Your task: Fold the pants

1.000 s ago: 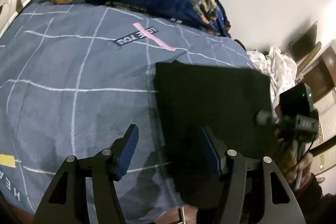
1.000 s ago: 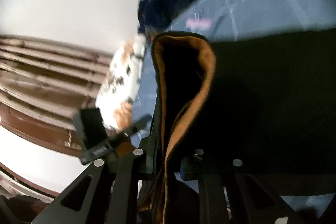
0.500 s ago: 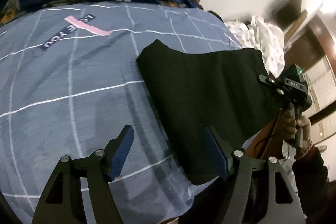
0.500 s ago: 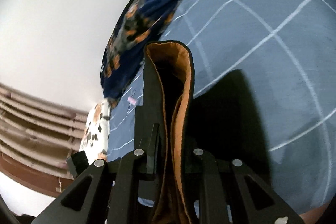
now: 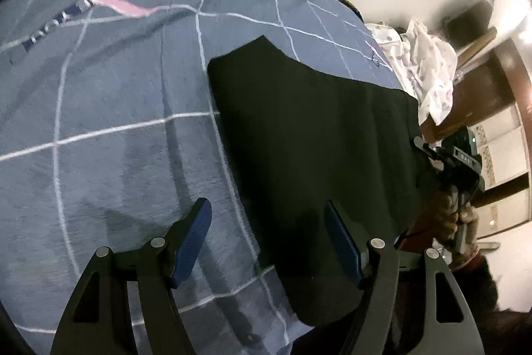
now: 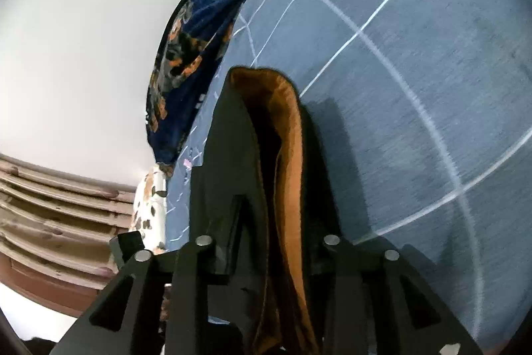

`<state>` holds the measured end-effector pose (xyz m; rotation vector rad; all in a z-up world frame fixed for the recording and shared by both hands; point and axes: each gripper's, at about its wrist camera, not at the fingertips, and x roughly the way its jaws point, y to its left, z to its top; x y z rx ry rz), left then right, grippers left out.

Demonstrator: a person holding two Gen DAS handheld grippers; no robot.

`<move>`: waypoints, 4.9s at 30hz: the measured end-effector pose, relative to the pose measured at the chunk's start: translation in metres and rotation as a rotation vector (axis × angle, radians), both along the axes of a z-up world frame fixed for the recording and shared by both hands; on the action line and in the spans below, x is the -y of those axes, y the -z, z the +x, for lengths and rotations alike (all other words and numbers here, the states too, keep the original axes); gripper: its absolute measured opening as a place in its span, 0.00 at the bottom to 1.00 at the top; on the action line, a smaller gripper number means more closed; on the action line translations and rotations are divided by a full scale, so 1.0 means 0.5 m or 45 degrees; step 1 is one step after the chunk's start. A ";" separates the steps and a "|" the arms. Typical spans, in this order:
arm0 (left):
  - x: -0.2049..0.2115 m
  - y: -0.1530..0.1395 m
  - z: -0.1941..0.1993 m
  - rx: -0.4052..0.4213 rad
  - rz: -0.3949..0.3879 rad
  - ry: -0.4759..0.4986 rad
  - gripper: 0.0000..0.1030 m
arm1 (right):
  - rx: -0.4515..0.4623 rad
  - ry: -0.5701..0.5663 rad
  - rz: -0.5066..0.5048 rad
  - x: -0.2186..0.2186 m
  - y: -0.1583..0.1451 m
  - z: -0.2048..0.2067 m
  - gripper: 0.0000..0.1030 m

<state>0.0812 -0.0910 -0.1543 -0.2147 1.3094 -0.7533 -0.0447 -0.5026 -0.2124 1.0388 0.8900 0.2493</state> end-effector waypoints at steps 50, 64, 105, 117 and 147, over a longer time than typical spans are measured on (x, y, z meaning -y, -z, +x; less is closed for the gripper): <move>-0.341 0.030 0.037 0.163 -0.059 -0.458 0.58 | 0.064 -0.272 0.201 -0.336 0.026 0.165 0.36; -0.384 -0.040 -0.005 0.253 -0.070 -0.559 0.68 | 0.055 -0.318 0.195 -0.339 -0.027 0.035 0.36; -0.340 0.005 -0.044 0.131 0.003 -0.471 0.75 | -0.142 -0.325 -0.165 -0.374 -0.041 0.100 0.52; -0.386 -0.005 -0.036 0.118 -0.030 -0.573 0.75 | -0.123 -0.381 0.005 -0.411 -0.045 0.131 0.16; -0.383 -0.008 -0.020 0.156 0.030 -0.450 0.75 | -0.073 -0.355 -0.292 -0.403 -0.054 0.135 0.57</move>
